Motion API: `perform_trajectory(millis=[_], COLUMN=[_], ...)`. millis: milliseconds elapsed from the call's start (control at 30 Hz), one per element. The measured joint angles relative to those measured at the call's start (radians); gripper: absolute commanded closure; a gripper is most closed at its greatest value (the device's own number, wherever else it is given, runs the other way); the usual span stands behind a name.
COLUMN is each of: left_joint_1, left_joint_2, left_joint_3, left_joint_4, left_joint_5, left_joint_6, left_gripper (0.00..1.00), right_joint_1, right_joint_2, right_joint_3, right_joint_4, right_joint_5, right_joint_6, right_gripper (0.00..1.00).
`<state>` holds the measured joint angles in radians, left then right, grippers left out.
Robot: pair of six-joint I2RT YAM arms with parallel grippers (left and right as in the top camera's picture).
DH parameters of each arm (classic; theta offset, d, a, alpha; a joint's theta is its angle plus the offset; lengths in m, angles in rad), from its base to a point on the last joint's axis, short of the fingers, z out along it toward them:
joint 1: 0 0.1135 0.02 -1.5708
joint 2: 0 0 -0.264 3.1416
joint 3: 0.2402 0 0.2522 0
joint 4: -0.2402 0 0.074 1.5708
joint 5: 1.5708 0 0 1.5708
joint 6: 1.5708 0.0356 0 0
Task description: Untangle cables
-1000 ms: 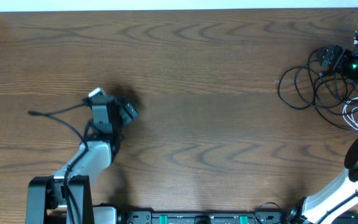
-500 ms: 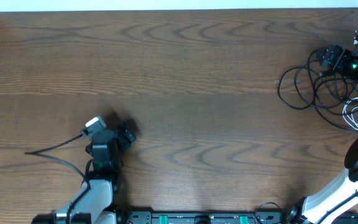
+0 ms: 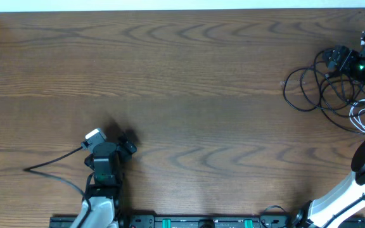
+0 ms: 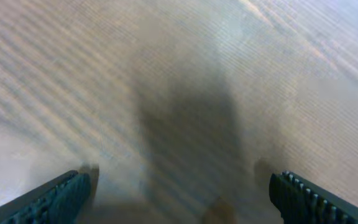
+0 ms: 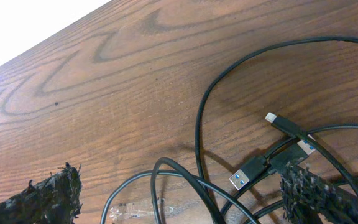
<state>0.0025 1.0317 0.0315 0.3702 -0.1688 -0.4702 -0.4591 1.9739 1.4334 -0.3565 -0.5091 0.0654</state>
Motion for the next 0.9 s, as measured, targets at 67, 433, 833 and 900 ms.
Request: perform_trajectory(millis=[67, 433, 833, 900], left_joint_1=[0.0, 0.0, 0.0, 0.0], left_joint_2=[-0.061, -0.43, -0.881, -0.909], left_joint_3=[-0.003, -0.015, -0.004, -0.004], left_joint_4=[-0.069, -0.38, -0.405, -0.407], left_joint_5=[-0.002, 0.009, 0.112, 0.122], left_joint_6=[0.004, 0.071, 0.365, 0.409], left_gripper=[0.02, 0.02, 0.02, 0.02], right_joint_1=[0.0, 0.0, 0.0, 0.0], right_joint_2=[0.0, 0.0, 0.0, 0.0], right_joint_3=[0.0, 0.0, 0.0, 0.0], right_joint_4=[0.0, 0.002, 0.002, 0.002], right_joint_5=[0.0, 0.001, 0.0, 0.0], right_joint_6=[0.0, 0.0, 0.002, 0.003], right_gripper=[0.01, 0.01, 0.01, 0.01])
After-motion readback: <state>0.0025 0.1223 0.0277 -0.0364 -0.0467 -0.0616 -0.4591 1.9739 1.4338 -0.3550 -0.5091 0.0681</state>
